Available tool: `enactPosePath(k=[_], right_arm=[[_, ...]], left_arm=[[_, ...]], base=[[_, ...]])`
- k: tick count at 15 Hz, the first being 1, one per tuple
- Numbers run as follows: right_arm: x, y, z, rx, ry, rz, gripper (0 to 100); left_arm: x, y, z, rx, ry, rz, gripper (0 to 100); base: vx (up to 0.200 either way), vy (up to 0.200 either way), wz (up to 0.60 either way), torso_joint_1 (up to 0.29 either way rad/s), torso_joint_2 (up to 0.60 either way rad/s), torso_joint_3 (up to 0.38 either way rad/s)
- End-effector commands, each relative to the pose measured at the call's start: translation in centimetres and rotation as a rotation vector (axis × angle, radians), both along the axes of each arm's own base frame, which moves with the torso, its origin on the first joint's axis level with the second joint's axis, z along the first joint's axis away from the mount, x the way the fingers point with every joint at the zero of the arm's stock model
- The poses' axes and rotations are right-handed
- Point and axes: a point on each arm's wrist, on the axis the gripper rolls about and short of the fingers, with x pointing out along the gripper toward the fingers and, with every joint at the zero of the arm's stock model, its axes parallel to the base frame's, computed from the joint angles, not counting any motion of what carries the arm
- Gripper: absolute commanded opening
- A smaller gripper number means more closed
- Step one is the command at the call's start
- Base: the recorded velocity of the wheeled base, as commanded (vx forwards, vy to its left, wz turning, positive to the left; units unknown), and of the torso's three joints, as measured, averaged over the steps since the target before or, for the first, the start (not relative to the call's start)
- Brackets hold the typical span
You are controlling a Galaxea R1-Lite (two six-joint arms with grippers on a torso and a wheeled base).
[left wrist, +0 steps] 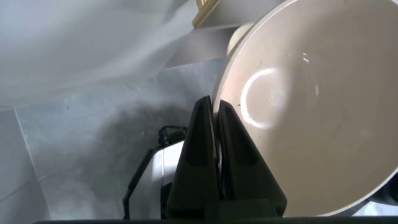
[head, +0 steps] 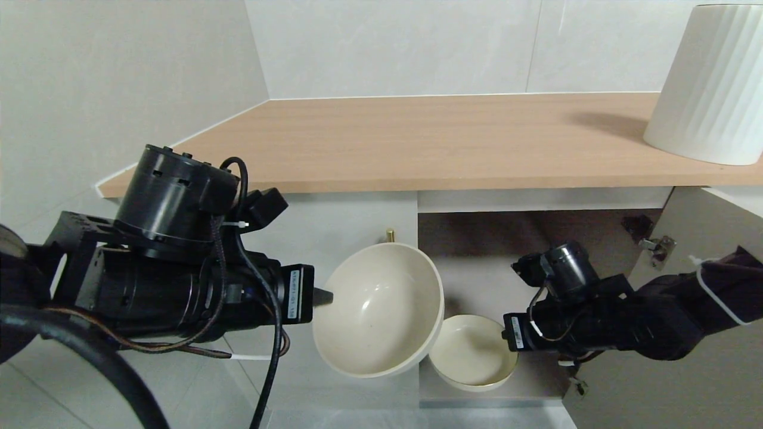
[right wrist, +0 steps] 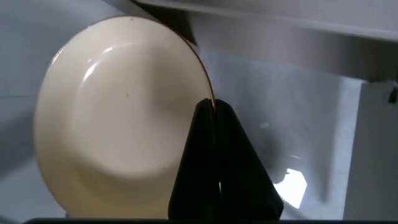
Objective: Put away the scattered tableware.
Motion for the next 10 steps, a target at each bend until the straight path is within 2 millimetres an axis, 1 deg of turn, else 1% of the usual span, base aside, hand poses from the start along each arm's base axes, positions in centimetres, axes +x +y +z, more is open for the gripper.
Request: enactPosePath(k=[1,2,5,6,7,8,10], right_arm=[[1.2,-0.1,-2.6,-0.054,0.026,-0.051,0],[1.9,-0.4,-2.9,-0.053,-0.001,-0.088,0],[3.5,-0.5,-3.7,-0.001,-0.048,-0.194,0],[4.6,-0.9,-4.5,-0.014,-0.09,-0.267,0],[5.0,-0.9,-4.6,-0.017,-0.108,-0.283,0],[5.8,-1.3,-5.4,-0.032,-0.136,-0.327,0],[7.0,-1.7,-6.0,-0.032,-0.168,-0.387,0]], left_arm=[[-0.1,0.0,0.2,-0.004,-0.005,0.0,0],[0.0,0.0,0.1,-0.002,-0.002,0.0,0],[0.0,0.0,0.0,-0.001,0.0,0.0,0],[0.0,0.0,0.1,-0.001,-0.001,0.0,0],[0.0,0.0,0.1,-0.002,-0.002,0.0,0],[0.0,0.0,0.0,-0.001,0.0,0.0,0],[0.1,-0.1,-0.1,0.003,0.005,0.0,0]], base=[[0.0,0.0,0.0,0.0,0.0,0.0],[0.0,0.0,0.0,0.0,0.0,0.0],[0.0,0.0,0.0,0.0,0.0,0.0],[0.0,0.0,0.0,0.0,0.0,0.0],[0.0,0.0,0.0,0.0,0.0,0.0],[0.0,0.0,0.0,0.0,0.0,0.0],[0.0,0.0,0.0,0.0,0.0,0.0]])
